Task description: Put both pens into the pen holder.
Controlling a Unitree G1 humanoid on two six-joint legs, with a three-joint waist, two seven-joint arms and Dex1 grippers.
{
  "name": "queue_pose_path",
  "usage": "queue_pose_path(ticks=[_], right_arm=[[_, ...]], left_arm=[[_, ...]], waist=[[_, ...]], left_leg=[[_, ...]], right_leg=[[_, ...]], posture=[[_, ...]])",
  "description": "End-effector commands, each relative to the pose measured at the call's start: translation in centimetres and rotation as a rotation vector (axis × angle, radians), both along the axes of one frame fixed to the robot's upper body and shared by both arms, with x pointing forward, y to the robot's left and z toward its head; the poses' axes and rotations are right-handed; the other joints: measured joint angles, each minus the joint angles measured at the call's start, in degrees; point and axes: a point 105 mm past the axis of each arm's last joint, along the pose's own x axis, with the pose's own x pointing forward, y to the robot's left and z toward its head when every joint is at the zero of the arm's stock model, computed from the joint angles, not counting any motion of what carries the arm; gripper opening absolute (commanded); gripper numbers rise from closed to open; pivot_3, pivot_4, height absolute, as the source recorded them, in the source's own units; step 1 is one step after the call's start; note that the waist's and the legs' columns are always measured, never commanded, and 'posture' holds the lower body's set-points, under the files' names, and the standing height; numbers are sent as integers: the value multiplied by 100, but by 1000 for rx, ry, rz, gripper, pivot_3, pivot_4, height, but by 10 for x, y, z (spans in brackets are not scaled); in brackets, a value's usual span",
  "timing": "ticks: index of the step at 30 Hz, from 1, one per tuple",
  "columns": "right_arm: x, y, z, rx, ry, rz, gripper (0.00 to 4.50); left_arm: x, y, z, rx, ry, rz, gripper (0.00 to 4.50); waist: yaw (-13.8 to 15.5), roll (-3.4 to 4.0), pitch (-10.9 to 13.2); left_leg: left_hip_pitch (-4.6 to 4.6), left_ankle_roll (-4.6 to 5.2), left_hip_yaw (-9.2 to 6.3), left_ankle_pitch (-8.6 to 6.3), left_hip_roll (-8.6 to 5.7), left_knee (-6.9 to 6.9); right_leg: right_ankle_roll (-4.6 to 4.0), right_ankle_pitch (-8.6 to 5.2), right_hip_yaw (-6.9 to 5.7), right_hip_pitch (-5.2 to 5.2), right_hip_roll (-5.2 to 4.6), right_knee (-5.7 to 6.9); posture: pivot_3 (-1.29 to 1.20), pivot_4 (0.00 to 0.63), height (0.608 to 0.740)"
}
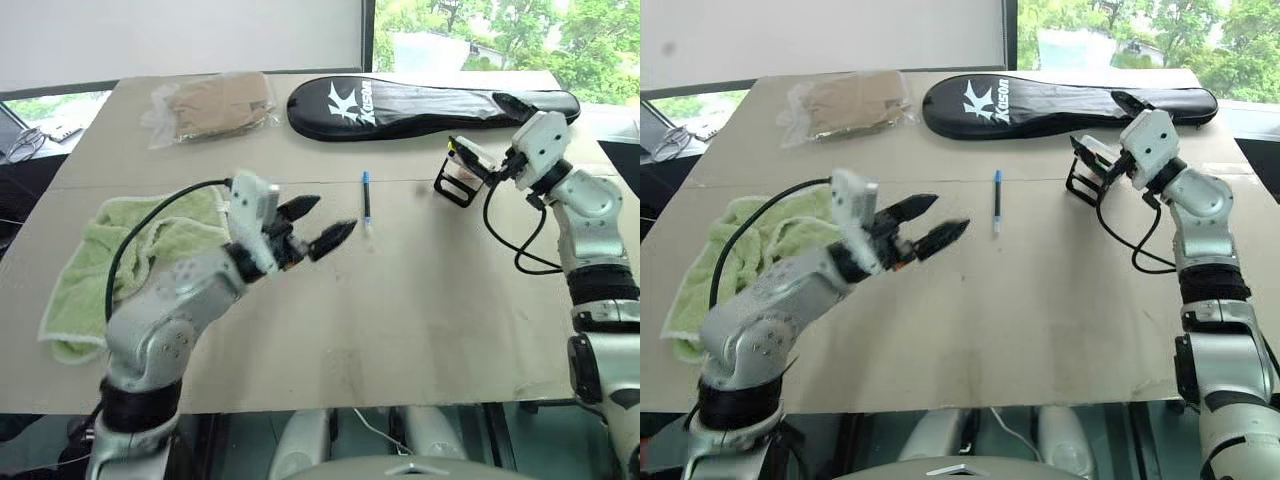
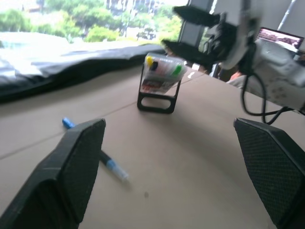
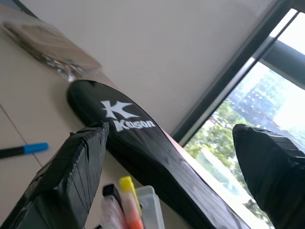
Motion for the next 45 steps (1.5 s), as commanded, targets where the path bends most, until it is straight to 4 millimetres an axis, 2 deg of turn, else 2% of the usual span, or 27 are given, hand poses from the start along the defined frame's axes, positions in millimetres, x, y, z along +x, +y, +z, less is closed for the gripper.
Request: queue_pose_path(ticks=[1, 3, 4, 8, 12, 18, 21, 24, 25, 26, 27, 30, 33, 36, 38, 41, 45], right_arm=[[-49, 19, -7, 0, 243, 233, 4441], [-78, 23, -27, -64, 381, 317, 4441], [-86, 22, -34, -80, 418, 321, 4441], [-104, 14, -46, -73, 498, 286, 4441], [-111, 7, -46, -42, 493, 219, 4441], [-117, 4, -48, -10, 477, 131, 4441], [-119, 5, -49, 7, 478, 102, 4500], [-121, 8, -54, 42, 495, 86, 4500], [-121, 9, -56, 47, 500, 82, 4500], [-121, 11, -62, 64, 524, 75, 4500], [-121, 14, -66, 84, 541, 74, 4500], [-121, 22, -73, 155, 595, 85, 4500], [-115, 33, -78, 275, 691, 102, 4500], [-105, 44, -79, 412, 811, 137, 4500], [-97, 51, -78, 492, 881, 166, 4500], [-91, 66, -70, 575, 964, 262, 4500], [-83, 79, -58, 652, 1027, 347, 4500]], left_arm=[[17, -29, -1, 2, 153, -49, 4500], [39, -41, 2, -26, 209, -3, 4500], [51, -44, -2, 9, 239, 55, 4500], [81, -49, -19, 198, 292, 138, 4500], [103, -55, -32, 309, 263, 182, 4500], [113, -80, -57, 370, 269, 102, 4500], [115, -83, -64, 394, 272, 77, 3699], [115, -84, -71, 418, 270, 40, 2374], [115, -85, -73, 420, 270, 28, 1722], [112, -86, -76, 417, 275, -3, 1575], [110, -85, -79, 418, 273, -22, 1032], [105, -81, -79, 377, 251, -71, 124], [88, -78, -50, 177, 192, -208, 124], [53, -66, -16, -18, 91, -413, 124], [28, -54, -11, 9, 48, -510, 124], [-4, -41, -9, 76, -24, -600, 124], [-27, -40, -8, 121, -87, -652, 124]], waist=[[92, 0, 0], [154, -6, -3], [157, -6, -3], [121, -12, 0], [91, -12, 0], [196, -14, 1], [245, -13, 0], [299, -14, 0], [299, -14, 0], [313, -14, 0], [322, -14, -1], [317, -14, -1], [247, -12, -1], [119, -12, 0], [-22, -10, 2], [-33, 0, -2], [16, 2, -3]], left_leg=[[-4, 1, 0, 0, 0, 10], [-20, 11, -13, -6, -12, 23], [-19, 12, -12, -7, -11, 26], [-3, 15, 2, -8, -14, 23], [10, 14, 14, -8, -8, 18], [0, 14, 7, -8, -13, 21], [2, 14, 2, -8, -16, 22], [4, 14, 0, -8, -17, 24], [4, 14, -2, -8, -19, 25], [4, 14, -2, -8, -19, 25], [3, 14, -4, -8, -20, 25], [1, 13, -9, -8, -22, 25], [2, 13, -8, -8, -22, 24], [0, 12, -11, -7, -16, 20], [0, 9, -12, -6, -11, 17], [12, 8, -15, -5, -9, 6], [11, 10, -18, -6, -18, 10]], right_leg=[[0, 0, 1, 6, 0, 25], [2, -1, -5, 7, -6, 23], [2, -1, 0, 6, -6, 21], [4, 0, 14, 7, 0, 2], [4, 0, 24, 0, 10, 18], [5, -1, 22, -5, 9, 12], [5, -1, 17, -2, 0, 16], [5, -1, 17, -2, -4, 20], [5, -1, 15, -2, -3, 20], [5, -1, 15, -2, -3, 20], [6, -1, 14, -3, -4, 20], [6, -2, 10, -3, -7, 18], [6, -2, 15, -4, -7, 17], [5, -2, 17, -12, -7, 21], [4, -2, 23, -16, -2, 23], [3, -2, 28, -15, 1, 26], [4, -2, 22, -9, -8, 20]], posture=[[0, 150, 740], [0, 150, 740], [0, 150, 740], [0, 150, 740], [0, 150, 740], [0, 150, 740], [0, 150, 740], [0, 150, 740], [0, 150, 740], [0, 150, 740], [0, 150, 740], [0, 150, 740], [0, 150, 740], [0, 150, 740], [0, 150, 740], [0, 150, 740], [0, 150, 740]])
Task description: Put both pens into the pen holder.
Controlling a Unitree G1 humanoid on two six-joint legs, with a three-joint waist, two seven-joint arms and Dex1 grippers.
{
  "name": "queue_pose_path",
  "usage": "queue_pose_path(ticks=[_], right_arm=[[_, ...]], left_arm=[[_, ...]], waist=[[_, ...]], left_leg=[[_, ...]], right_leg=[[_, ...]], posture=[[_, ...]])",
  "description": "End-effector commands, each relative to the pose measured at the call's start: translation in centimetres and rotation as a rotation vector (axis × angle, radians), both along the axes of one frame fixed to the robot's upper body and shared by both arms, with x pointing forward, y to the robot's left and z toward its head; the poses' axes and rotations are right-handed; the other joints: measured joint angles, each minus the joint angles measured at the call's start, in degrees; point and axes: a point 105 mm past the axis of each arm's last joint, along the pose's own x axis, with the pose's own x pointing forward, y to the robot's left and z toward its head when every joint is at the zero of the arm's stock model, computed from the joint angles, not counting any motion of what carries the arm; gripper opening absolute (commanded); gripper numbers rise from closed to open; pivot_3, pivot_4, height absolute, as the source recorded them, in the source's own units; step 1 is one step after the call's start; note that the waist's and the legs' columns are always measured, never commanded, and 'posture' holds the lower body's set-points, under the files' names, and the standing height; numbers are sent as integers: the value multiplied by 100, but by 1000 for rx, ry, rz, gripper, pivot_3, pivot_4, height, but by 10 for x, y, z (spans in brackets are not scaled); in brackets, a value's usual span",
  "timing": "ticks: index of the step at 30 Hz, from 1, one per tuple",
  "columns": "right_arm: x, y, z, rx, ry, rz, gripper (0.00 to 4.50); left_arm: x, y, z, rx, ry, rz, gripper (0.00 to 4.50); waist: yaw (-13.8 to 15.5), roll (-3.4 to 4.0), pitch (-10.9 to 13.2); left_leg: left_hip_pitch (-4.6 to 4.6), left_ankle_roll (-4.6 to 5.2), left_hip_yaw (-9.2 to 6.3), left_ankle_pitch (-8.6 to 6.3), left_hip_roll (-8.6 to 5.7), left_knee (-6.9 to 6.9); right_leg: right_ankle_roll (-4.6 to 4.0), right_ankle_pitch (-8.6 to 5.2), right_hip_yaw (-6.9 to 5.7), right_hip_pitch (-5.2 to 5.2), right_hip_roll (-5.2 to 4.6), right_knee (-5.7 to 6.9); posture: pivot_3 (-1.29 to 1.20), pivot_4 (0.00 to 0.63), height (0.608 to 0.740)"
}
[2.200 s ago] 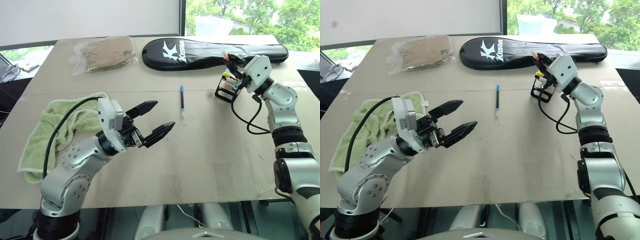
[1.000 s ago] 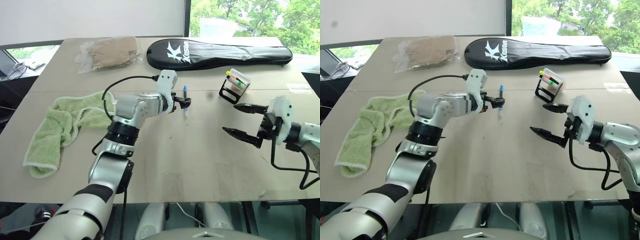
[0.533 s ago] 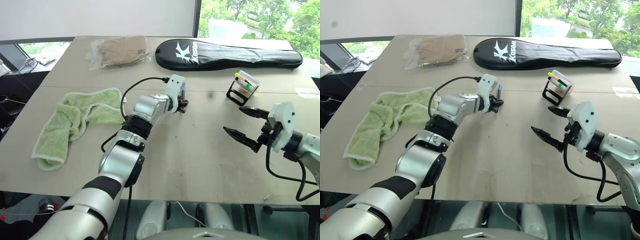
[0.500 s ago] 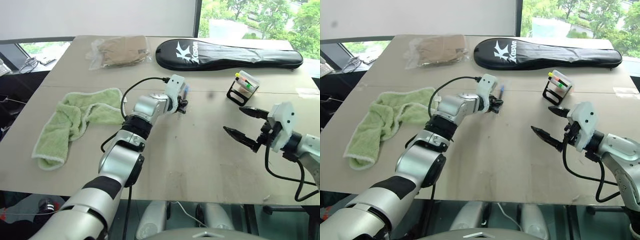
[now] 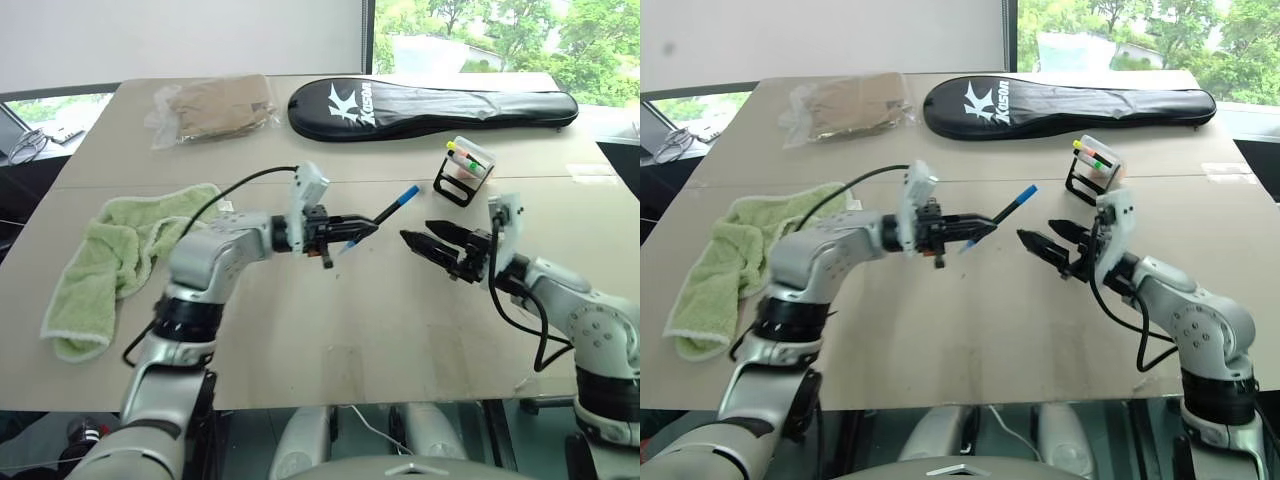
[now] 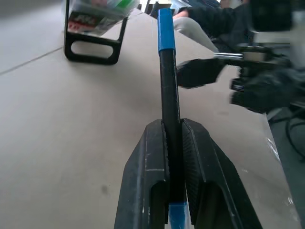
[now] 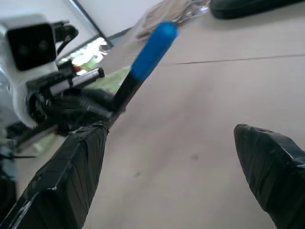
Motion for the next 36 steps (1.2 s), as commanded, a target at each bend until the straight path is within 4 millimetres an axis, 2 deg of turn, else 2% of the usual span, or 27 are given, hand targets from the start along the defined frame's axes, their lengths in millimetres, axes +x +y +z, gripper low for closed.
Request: queue_pose_path(ticks=[1, 2, 4, 5, 8, 9, 10, 13, 17, 19, 21, 24, 25, 26, 28, 31, 34, 36], right_arm=[[5, 10, 25, 134, 7, 54, 3938], [4, 13, 32, 173, 7, 80, 3613], [1, 16, 38, 196, 14, 124, 2647], [-2, 17, 39, 187, 16, 149, 2391], [-10, 19, 34, 144, 35, 197, 996], [-11, 19, 33, 134, 42, 200, 295], [-11, 18, 32, 129, 45, 200, 145], [-9, 14, 31, 116, 44, 187, 126], [-5, 8, 35, 106, 20, 144, 126], [1, 1, 40, 107, -8, 101, 126], [7, -10, 49, 102, -50, 47, 126], [20, -43, 87, 80, -205, -106, 126], [23, -52, 103, 59, -268, -158, 126], [24, -58, 118, 32, -327, -201, 126], [24, -65, 143, -32, -426, -250, 126], [30, -76, 168, -133, -522, -345, 126], [37, -80, 176, -225, -579, -383, 126], [44, -79, 166, -318, -594, -377, 126]], left_arm=[[-24, -7, 12, -6, -106, -87, 0], [-25, -8, 9, 0, -107, -81, 0], [-24, -9, 6, 7, -113, -60, 0], [-24, -9, 6, 3, -114, -50, 0], [-22, -10, 8, -17, -130, -21, 0], [-22, -11, 10, -26, -137, -14, 0], [-22, -11, 11, -34, -142, -10, 0], [-22, -14, 16, -81, -175, 8, 0], [-18, -9, 25, -168, -125, 35, 0], [-13, -4, 39, -211, -149, 63, 923], [-9, 2, 48, -219, -189, 106, 1582], [-2, 18, 57, -195, -253, 191, 2931], [-1, 24, 58, -205, -249, 214, 3097], [-3, 27, 63, -272, -243, 209, 3097], [-5, 32, 58, -234, -255, 223, 3097], [-6, 34, 52, -193, -246, 245, 3097], [-11, 29, 46, -143, -271, 233, 3097], [-13, 25, 41, -104, -307, 230, 3097]], waist=[[-4, -1, 1], [8, -2, 0], [9, -1, 1], [8, -1, 0], [-26, -1, 1], [-39, -1, 0], [-43, -1, 1], [-46, -1, 0], [-39, -1, 0], [-38, -2, 0], [-31, -5, 2], [-30, -3, 3], [-33, -2, 3], [-37, -2, 4], [-42, 0, 4], [-31, -1, 4], [-25, -1, 4], [-24, -1, 4]], left_leg=[[-1, 1, -1, 0, -1, 2], [-1, 1, -1, -1, -6, 2], [-3, 1, -7, -1, -5, 2], [-3, 1, -8, -1, -5, 2], [-4, 1, -8, -1, -4, 2], [-4, 2, -6, -1, -4, 1], [-4, 2, -4, -1, -2, 2], [-3, 2, -1, -1, 0, 2], [-3, 2, -1, -1, 2, 2], [-3, 2, 0, -1, 2, 2], [-5, 2, -2, -1, 3, 4], [-7, 2, 2, -1, 2, 6], [-8, 2, 6, -1, 0, 6], [-8, 3, 11, -2, 0, 7], [-6, 3, 20, -2, 1, 6], [-6, 3, 11, -2, 12, 1], [-8, 3, 12, -2, 12, -2], [-9, 4, 21, -3, 8, -2]], right_leg=[[0, 0, 2, 1, 0, -2], [1, 0, 0, 1, -4, -1], [1, 0, -7, 1, -4, -1], [0, 0, -8, 1, -4, 0], [1, 0, -9, 2, 0, 1], [0, 0, -6, 2, 1, 2], [1, 0, -5, 2, 3, 3], [0, 0, -2, 1, 7, 6], [0, 0, -2, 1, 9, 6], [0, 0, -1, 1, 9, 6], [0, 0, -4, 1, 10, 6], [1, 0, -2, 0, 10, 5], [1, 0, 0, 0, 9, 4], [1, 0, 0, -2, 10, 6], [1, 0, 1, -7, 10, 7], [0, 0, 4, -6, 19, 3], [0, 0, 5, -6, 16, 2], [1, 0, 12, -5, 10, -2]], posture=[[0, 150, 740], [0, 150, 740], [0, 150, 740], [0, 150, 740], [0, 150, 740], [0, 150, 740], [0, 150, 740], [0, 150, 740], [0, 150, 740], [0, 150, 740], [0, 150, 740], [0, 150, 740], [0, 150, 740], [0, 150, 740], [0, 150, 740], [0, 150, 740], [0, 150, 740], [0, 150, 740]])
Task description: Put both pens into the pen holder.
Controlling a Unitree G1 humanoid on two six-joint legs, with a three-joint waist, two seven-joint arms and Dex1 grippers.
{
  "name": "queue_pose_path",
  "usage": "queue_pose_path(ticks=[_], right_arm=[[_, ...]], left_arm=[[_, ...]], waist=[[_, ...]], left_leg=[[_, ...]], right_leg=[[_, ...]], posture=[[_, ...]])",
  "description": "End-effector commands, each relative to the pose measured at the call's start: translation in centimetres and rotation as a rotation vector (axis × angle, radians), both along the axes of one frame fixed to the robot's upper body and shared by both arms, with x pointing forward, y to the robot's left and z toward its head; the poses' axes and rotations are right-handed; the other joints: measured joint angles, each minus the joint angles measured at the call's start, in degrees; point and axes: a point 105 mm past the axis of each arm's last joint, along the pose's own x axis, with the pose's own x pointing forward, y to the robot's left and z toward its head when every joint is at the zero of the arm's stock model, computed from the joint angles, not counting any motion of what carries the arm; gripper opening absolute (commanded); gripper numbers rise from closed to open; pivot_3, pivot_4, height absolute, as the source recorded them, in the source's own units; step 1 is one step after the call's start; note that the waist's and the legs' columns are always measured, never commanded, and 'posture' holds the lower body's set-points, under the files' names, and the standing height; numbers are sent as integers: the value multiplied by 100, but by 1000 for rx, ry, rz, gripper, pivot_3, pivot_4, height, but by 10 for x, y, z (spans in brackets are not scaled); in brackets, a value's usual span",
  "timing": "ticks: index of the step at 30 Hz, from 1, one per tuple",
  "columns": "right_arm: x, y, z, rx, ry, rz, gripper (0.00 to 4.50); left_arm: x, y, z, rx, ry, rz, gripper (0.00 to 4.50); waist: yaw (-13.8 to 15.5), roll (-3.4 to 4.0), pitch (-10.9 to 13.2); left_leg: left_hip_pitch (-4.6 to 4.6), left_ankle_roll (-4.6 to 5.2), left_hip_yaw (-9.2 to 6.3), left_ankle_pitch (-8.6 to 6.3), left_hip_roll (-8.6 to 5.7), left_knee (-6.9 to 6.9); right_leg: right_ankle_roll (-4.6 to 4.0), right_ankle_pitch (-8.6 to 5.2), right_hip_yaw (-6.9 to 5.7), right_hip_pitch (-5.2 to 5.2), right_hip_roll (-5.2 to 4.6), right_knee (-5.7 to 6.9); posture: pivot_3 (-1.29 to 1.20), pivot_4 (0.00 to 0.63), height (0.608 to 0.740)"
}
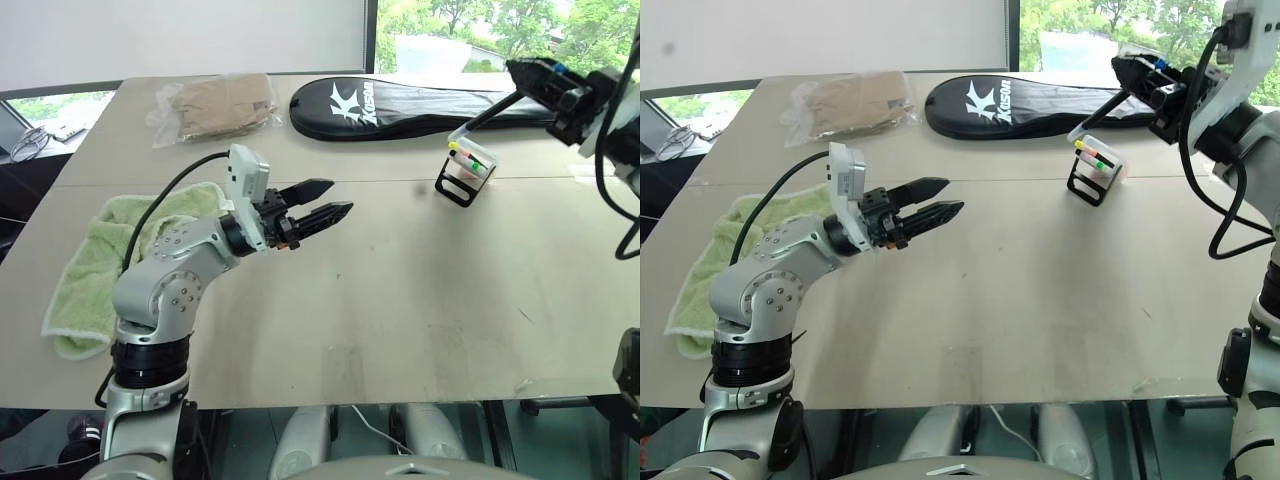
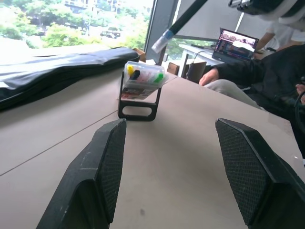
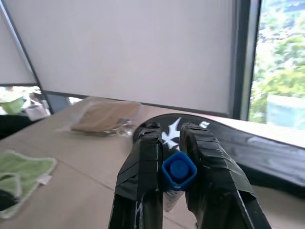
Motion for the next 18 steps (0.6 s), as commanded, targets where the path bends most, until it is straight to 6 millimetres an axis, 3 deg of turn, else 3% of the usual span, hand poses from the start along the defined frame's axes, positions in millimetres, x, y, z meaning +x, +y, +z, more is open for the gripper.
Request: queue_pose_path(ticks=[1, 4, 11, 18], right_arm=[[8, 0, -6, -119, -42, -39, 126], [17, -1, -23, -178, -26, -64, 125], [26, -5, -29, -315, -81, -123, 125], [19, 4, -17, -213, -82, -51, 125]], left_arm=[[-9, -10, 4, 54, -93, -11, 3097], [-12, -12, 4, 71, -119, -13, 3097], [-18, -11, 11, 76, -158, -5, 3097], [-20, -10, 11, 70, -160, 3, 3097]], waist=[[2, 0, 0], [8, -1, 0], [6, 0, 1], [8, 0, 1]], left_leg=[[-1, 2, 3, -1, -1, 0], [-1, 3, 2, -2, 0, 3], [-1, 3, 2, -2, 1, 2], [-1, 2, -1, -1, 2, 2]], right_leg=[[0, 0, 1, 0, -2, -2], [0, 0, 0, 0, -3, 0], [0, 0, 0, -1, -2, 1], [0, 0, -3, -1, -1, 1]], posture=[[0, 150, 740], [0, 150, 740], [0, 150, 740], [0, 150, 740]])
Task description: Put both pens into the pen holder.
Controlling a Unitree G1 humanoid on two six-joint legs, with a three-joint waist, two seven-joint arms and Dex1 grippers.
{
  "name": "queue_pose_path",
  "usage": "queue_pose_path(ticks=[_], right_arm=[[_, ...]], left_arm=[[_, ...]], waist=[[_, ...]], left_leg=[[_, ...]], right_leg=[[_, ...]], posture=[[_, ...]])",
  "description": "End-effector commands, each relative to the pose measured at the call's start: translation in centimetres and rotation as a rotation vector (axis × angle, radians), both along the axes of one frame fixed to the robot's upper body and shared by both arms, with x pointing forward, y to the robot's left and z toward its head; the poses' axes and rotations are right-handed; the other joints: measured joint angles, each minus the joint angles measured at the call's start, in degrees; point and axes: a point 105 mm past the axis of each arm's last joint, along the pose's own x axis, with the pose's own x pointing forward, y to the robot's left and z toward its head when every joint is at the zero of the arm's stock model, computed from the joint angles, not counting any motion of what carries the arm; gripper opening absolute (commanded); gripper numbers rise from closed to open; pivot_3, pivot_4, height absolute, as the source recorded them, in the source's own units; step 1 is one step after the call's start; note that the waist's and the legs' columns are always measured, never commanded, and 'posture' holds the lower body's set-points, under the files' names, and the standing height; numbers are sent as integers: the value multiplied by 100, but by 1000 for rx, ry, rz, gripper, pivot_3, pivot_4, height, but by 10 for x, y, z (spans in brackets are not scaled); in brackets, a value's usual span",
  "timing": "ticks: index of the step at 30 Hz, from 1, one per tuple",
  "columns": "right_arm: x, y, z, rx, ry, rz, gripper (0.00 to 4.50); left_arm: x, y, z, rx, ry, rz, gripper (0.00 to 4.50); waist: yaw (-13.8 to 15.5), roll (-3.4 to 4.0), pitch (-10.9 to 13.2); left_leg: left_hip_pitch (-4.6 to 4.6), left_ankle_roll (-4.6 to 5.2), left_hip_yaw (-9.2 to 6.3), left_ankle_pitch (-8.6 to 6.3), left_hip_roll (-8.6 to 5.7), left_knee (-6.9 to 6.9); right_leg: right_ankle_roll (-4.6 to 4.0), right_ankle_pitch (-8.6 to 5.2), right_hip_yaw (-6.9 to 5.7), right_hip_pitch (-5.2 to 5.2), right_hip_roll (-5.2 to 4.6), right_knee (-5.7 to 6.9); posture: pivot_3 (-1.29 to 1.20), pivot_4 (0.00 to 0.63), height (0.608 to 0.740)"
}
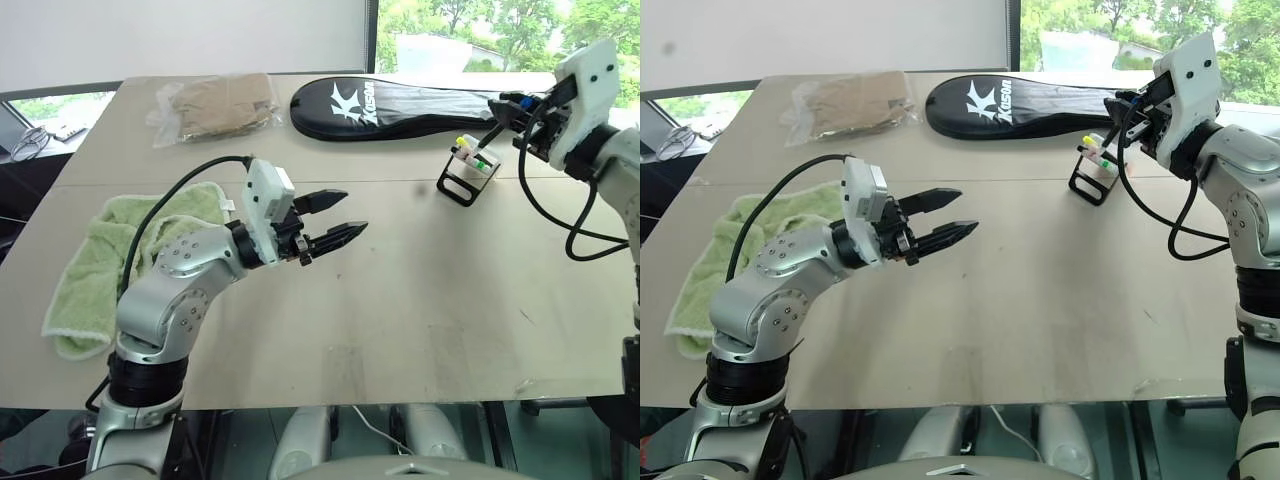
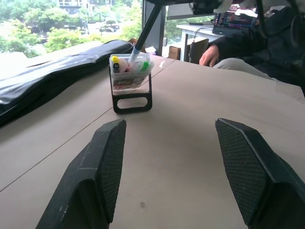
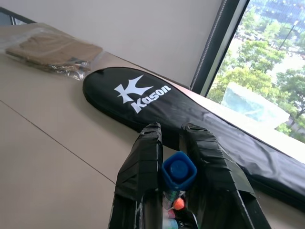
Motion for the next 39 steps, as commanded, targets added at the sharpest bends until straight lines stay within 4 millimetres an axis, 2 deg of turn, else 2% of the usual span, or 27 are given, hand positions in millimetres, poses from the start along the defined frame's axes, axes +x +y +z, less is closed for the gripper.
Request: queue_pose_path(ticks=[1, 7, 13, 18, 23, 28, 31, 33, 34, 39], right_arm=[[-12, -1, 26, 45, -64, 29, 125], [-9, -9, 17, -50, -65, -34, 125], [-8, -13, 17, -66, -80, -58, 125], [-5, -10, 12, -101, -87, -67, 125], [3, -2, -15, -241, -84, -91, 125], [11, 9, -31, -336, -108, -109, 125], [17, 14, -51, -407, -83, -84, 125], [22, 12, -57, -440, -85, -100, 1150], [23, 11, -57, -449, -92, -105, 1327], [23, 5, -51, -454, -108, -112, 3624]], left_arm=[[-6, 1, 12, -18, -59, -1, 3097], [-2, 4, 8, -33, -46, 16, 3097], [-2, 3, 7, -31, -46, 9, 3097], [-3, 0, 7, -33, -48, 3, 3097], [-2, -1, 8, -35, -54, 4, 3097], [-2, -2, 7, -30, -67, 16, 3097], [-3, -2, 5, -28, -68, 18, 3097], [-3, -3, 5, -29, -69, 20, 3097], [-3, -3, 5, -29, -69, 22, 3097], [-4, -1, 4, -33, -63, 33, 3097]], waist=[[2, 0, 0], [7, 0, 0], [-3, 0, 0], [2, 0, 0], [-3, 0, 0], [-11, 0, 0], [-6, 0, 0], [-6, -1, -1], [-6, -1, -1], [-7, 0, 0]], left_leg=[[0, 0, 0, 0, 0, 0], [-1, 0, 0, 0, -1, 0], [0, 0, 1, 0, -1, 0], [0, 0, 1, 0, -1, 0], [0, 0, 1, 0, -1, -1], [2, 0, 2, 0, 0, 0], [2, 0, 1, 0, 0, 0], [1, 0, 1, 0, -1, 0], [2, -1, -1, 0, -1, 1], [2, -1, 0, 0, -1, 1]], right_leg=[[0, 0, -1, 0, 0, -1], [0, 0, -1, 0, -2, -2], [0, 0, 1, 0, -1, -1], [0, 0, 1, 0, -1, -1], [0, 0, 1, 0, -1, -1], [0, 0, 2, 0, 0, -1], [0, 0, 1, 0, 0, -1], [0, 0, 1, -1, -1, -1], [0, 0, -1, 0, 0, -1], [0, 0, 0, -2, -1, -1]], posture=[[0, 150, 740], [0, 150, 740], [0, 150, 740], [0, 150, 740], [0, 150, 740], [0, 150, 740], [0, 150, 740], [0, 150, 740], [0, 150, 740], [0, 150, 740]])
